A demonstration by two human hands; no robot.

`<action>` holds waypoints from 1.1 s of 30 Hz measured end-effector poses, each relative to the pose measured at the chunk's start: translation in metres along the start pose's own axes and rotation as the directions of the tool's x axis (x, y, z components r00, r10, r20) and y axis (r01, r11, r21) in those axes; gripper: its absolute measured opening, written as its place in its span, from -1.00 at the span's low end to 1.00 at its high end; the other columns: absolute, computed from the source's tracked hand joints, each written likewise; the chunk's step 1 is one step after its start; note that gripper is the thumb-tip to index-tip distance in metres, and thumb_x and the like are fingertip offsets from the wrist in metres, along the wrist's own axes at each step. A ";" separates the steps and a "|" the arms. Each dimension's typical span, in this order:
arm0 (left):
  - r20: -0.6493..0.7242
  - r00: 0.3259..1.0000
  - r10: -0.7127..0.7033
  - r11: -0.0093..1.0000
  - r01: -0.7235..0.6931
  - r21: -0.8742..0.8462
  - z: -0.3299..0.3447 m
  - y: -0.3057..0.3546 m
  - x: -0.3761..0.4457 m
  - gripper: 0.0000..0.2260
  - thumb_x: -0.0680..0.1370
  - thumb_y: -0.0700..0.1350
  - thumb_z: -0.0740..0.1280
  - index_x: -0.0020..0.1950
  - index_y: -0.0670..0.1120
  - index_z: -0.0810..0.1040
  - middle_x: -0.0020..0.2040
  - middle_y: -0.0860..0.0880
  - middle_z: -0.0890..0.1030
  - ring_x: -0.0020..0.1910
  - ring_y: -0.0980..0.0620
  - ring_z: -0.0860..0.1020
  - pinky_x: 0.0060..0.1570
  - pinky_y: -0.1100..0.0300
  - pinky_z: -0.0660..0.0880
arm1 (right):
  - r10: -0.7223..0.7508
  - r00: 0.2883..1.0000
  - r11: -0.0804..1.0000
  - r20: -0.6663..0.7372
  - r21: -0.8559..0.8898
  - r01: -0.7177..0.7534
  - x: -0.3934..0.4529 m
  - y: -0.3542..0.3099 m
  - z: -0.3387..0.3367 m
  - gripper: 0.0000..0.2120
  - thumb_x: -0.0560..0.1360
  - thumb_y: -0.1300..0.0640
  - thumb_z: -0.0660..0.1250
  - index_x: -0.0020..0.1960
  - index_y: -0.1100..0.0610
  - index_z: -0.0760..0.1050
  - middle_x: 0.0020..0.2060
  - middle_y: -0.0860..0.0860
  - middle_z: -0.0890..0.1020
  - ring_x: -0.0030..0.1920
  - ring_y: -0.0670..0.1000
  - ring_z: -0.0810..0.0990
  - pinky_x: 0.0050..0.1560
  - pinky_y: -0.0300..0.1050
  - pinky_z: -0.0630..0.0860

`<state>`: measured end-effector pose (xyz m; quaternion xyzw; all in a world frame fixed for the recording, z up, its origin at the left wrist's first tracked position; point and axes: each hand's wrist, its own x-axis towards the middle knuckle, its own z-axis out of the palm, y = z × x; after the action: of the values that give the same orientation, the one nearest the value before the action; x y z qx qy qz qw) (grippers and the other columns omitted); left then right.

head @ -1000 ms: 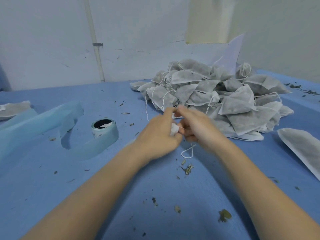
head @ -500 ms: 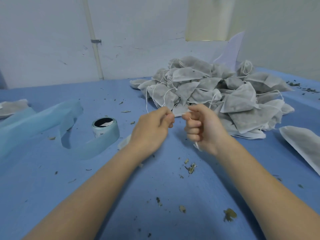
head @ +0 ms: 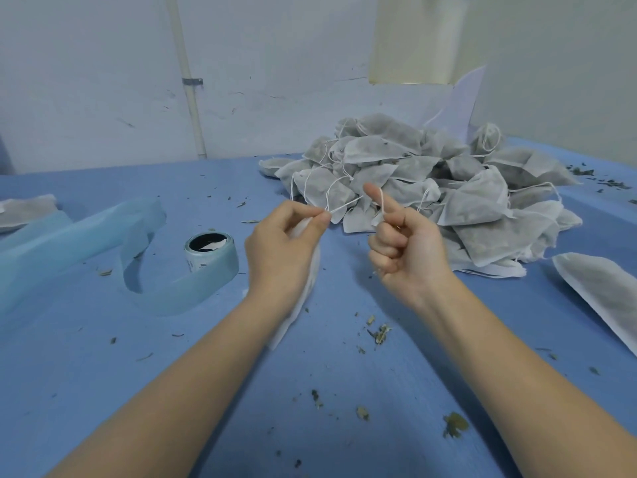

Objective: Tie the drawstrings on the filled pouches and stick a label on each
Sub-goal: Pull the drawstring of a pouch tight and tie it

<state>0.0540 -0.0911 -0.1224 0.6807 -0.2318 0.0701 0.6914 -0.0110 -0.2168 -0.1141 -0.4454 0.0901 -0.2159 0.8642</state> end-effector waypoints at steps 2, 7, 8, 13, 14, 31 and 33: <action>-0.011 1.000 -0.011 1.000 0.011 0.005 0.000 0.001 0.002 -0.90 0.47 -0.11 0.42 -0.23 0.04 0.58 -0.21 0.13 0.65 -0.09 0.14 0.60 0.02 0.22 0.49 | 0.031 0.999 0.998 0.019 -0.062 -0.029 0.000 -0.001 0.000 -0.70 0.58 0.06 0.08 0.08 0.05 0.57 -0.60 -0.11 0.09 -0.51 -0.08 -0.02 -0.61 -0.31 -0.01; 0.025 0.999 0.037 0.992 -0.040 0.118 -0.008 0.005 0.010 -0.89 0.47 -0.10 0.41 -0.24 0.06 0.56 -0.23 0.18 0.63 -0.14 0.20 0.58 -0.09 0.39 0.43 | -0.252 0.965 0.330 -0.076 -0.944 0.012 -0.002 -0.010 -0.016 -0.49 0.62 -0.16 0.07 -0.29 0.11 0.56 -0.52 -0.14 0.47 -0.44 -0.14 0.36 -0.31 -0.26 0.29; 0.065 0.997 0.052 0.983 -0.063 0.174 -0.008 0.007 0.011 -0.90 0.47 -0.10 0.40 -0.23 0.05 0.56 -0.25 0.20 0.61 -0.16 0.21 0.56 -0.15 0.46 0.39 | -0.363 0.932 0.127 0.015 -0.990 0.065 -0.002 -0.011 -0.020 -0.52 0.64 -0.10 0.09 -0.32 0.11 0.51 -0.47 -0.13 0.49 -0.38 -0.14 0.40 -0.23 -0.25 0.31; 0.296 0.943 0.151 0.890 -0.261 0.375 -0.005 0.015 0.009 -0.90 0.47 -0.10 0.39 -0.22 0.07 0.54 -0.24 0.18 0.60 -0.22 0.25 0.51 -0.21 0.49 0.34 | -0.240 0.957 0.485 0.160 -0.835 0.261 -0.006 0.000 -0.006 -0.69 0.63 -0.04 0.14 0.02 -0.02 0.65 0.02 -0.17 0.64 0.05 -0.30 0.54 0.05 -0.53 0.33; 0.323 0.931 0.168 0.883 -0.288 0.371 -0.003 0.015 0.008 -0.92 0.47 -0.09 0.39 -0.20 0.06 0.55 -0.22 0.16 0.62 -0.21 0.23 0.52 -0.20 0.45 0.36 | -0.141 0.977 0.684 0.159 -0.698 0.212 -0.006 0.005 0.000 -0.68 0.64 -0.03 0.13 -0.05 -0.02 0.65 -0.06 -0.14 0.68 -0.01 -0.26 0.60 0.06 -0.45 0.42; 0.368 0.929 -0.048 0.973 -0.040 0.227 -0.004 0.003 0.007 -0.88 0.52 -0.14 0.31 -0.20 0.05 0.51 -0.27 0.15 0.63 -0.16 0.24 0.52 -0.23 0.51 0.33 | 0.276 0.959 0.934 -0.067 0.253 -0.251 -0.007 0.010 0.011 -0.77 0.53 0.21 0.14 -0.29 0.21 0.37 -0.62 -0.08 0.19 -0.66 -0.13 0.06 -0.67 -0.33 0.02; 0.345 0.936 -0.070 0.974 -0.011 0.228 -0.001 0.001 0.005 -0.90 0.51 -0.13 0.31 -0.19 0.04 0.52 -0.26 0.14 0.64 -0.19 0.26 0.52 -0.24 0.50 0.34 | 0.224 0.974 0.908 -0.017 0.367 -0.203 -0.007 0.013 0.013 -0.82 0.54 0.27 0.10 -0.18 0.26 0.42 -0.61 -0.07 0.23 -0.62 -0.13 0.06 -0.63 -0.34 0.05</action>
<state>0.0585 -0.0912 -0.1196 0.7600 -0.3315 -0.0372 0.5578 -0.0095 -0.1975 -0.1172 -0.2590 0.1222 -0.1459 0.9469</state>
